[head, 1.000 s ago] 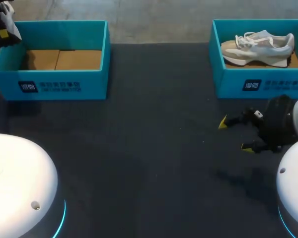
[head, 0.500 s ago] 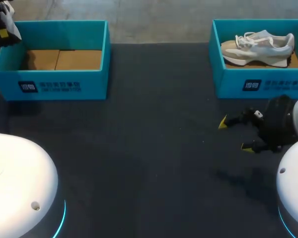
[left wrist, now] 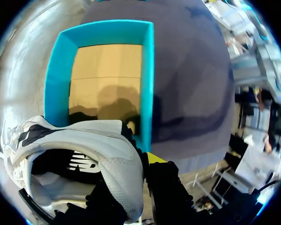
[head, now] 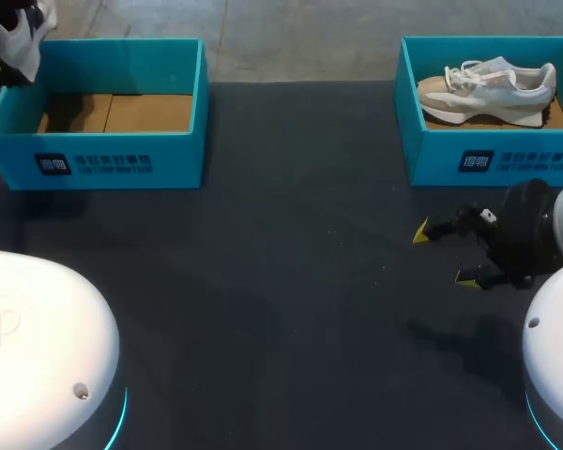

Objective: Take the shoe out of the shoebox, open the shoe tongue, remove and reinsert the insole, then place the shoe into the shoebox

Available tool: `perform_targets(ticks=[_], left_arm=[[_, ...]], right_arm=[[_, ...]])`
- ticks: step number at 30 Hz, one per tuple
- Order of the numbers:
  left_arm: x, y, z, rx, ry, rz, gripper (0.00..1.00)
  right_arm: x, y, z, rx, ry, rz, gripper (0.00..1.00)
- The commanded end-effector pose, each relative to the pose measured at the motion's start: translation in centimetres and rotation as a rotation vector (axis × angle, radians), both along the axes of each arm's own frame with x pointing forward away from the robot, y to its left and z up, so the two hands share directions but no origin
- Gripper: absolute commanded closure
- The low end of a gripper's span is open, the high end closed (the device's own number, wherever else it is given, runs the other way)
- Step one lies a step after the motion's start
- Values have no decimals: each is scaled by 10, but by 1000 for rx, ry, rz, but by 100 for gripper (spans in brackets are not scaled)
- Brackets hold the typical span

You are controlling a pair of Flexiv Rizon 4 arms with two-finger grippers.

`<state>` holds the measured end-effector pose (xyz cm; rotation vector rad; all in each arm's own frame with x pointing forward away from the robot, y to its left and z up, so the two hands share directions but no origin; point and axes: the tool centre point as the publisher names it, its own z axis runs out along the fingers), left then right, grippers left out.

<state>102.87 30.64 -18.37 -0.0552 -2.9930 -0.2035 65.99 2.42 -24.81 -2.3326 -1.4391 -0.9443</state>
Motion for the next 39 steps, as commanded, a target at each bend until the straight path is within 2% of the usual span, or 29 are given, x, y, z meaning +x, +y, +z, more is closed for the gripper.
perform_targets(ticks=[1,4,8,9,11,12,14,16,17,18,20,21,23,24,26,27,31,39], left_arm=[[3,9,3,-6,34,-255,100],[2,16,4,-30,13,-358,100],[4,27,4,-88,43,-580,100],[5,29,4,-82,46,-641,100],[6,29,4,-79,44,-645,100],[10,31,4,-73,70,-737,100],[13,31,4,-67,102,-734,100],[18,31,6,-26,105,-852,100],[18,31,6,-26,105,-852,100],[22,34,7,-17,107,-980,100],[23,35,8,-22,106,-1011,100],[29,37,8,-28,105,-1114,100],[30,38,7,-17,98,-1137,100],[32,42,8,-36,81,-1258,100],[34,42,7,-30,84,-1268,100],[34,43,7,3,65,-1342,100],[32,41,8,64,48,-1428,100],[32,39,7,77,45,-1419,100]], right_arm=[[-2,1,1,-5,1,-4,0],[-2,1,1,-5,1,-4,0],[-2,1,1,-5,1,-4,0],[-2,1,1,-5,1,-4,0],[-2,1,1,-5,1,-4,0],[-2,1,1,-5,1,-4,0],[-2,1,1,-5,1,-4,0],[-2,1,1,-5,1,-4,0],[-2,1,1,-5,1,-4,0],[-2,1,1,-5,1,-4,0],[-2,1,1,-5,1,-4,0],[-2,1,1,-5,1,-4,0],[-2,1,1,-5,1,-4,0],[-2,1,1,-5,1,-4,0],[-2,1,1,-5,1,-4,0],[-2,1,1,-5,1,-4,0],[-2,1,1,-5,1,-4,0],[-2,1,1,-5,1,-4,0]])
